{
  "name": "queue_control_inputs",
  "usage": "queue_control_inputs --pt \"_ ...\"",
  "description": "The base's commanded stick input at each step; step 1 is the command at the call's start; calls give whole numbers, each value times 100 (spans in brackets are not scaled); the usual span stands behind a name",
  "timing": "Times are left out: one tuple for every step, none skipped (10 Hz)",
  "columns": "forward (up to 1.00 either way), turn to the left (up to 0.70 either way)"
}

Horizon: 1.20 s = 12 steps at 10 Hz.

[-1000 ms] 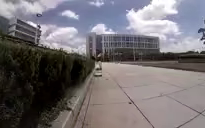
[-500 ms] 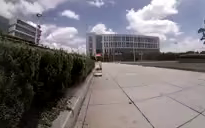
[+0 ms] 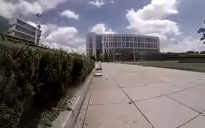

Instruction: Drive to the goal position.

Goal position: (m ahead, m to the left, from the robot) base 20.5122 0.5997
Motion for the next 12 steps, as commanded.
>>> queue_control_inputs --pt "4 0" --pt "4 0" --pt "4 0" --pt "4 0" --pt "4 0" --pt "4 0" --pt "4 0" --pt "4 0" --pt "4 0" --pt "4 0" --pt "4 0" --pt "4 0"
